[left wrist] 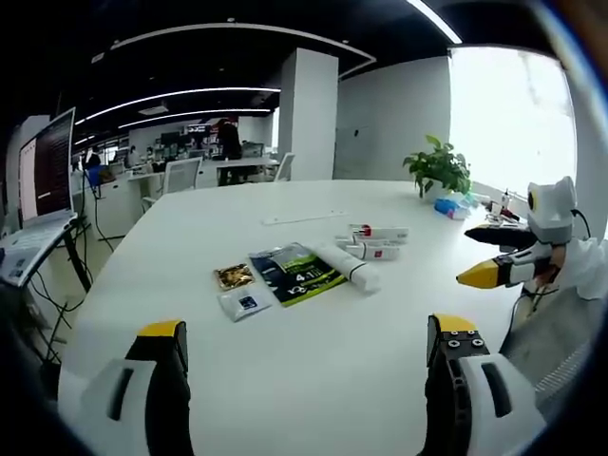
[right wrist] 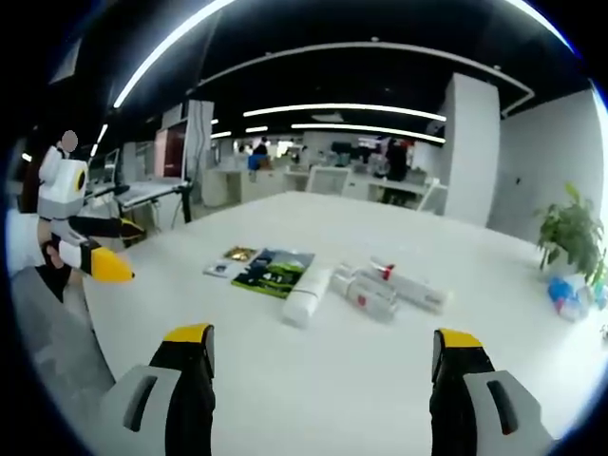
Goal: Arrange the skincare products in the storage area until every visible bottle or jar stands upright without overlapping.
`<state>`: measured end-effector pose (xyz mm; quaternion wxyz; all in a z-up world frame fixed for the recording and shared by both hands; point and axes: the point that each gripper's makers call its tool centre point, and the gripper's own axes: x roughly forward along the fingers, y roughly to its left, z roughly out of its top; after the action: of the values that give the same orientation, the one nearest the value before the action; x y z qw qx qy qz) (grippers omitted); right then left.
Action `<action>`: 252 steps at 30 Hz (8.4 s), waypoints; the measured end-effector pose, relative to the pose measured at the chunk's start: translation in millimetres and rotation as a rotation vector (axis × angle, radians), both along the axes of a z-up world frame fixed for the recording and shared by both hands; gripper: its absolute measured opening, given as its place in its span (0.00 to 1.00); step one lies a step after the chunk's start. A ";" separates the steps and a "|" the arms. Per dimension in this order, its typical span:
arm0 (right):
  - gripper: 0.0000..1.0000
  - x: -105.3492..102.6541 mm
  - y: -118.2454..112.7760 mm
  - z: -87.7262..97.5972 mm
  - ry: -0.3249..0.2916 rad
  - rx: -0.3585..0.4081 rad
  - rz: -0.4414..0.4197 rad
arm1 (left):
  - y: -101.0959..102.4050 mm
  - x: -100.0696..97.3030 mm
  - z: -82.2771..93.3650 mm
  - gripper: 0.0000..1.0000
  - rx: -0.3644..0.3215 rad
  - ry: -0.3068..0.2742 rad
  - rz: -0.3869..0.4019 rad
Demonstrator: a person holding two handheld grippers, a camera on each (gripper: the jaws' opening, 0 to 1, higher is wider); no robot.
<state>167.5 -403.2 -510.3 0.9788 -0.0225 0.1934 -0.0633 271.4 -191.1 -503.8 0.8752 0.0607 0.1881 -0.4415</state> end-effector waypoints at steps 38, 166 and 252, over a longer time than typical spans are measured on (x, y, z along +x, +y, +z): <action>1.00 62.7 -107.8 14.0 0.146 -0.231 0.152 | 4.1 12.2 -0.4 0.99 0.031 -0.003 0.025; 0.22 147.5 -191.1 -113.8 1.109 -0.262 0.669 | 8.1 12.5 -29.3 0.98 0.115 0.085 0.005; 0.20 64.3 -152.5 -87.8 0.557 0.776 0.142 | -31.5 -5.3 -37.9 0.91 0.047 0.225 -0.119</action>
<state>231.8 -555.7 -598.0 0.8279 0.3149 0.4556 0.0889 266.1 -222.6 -541.7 0.8190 0.0424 0.2915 -0.4924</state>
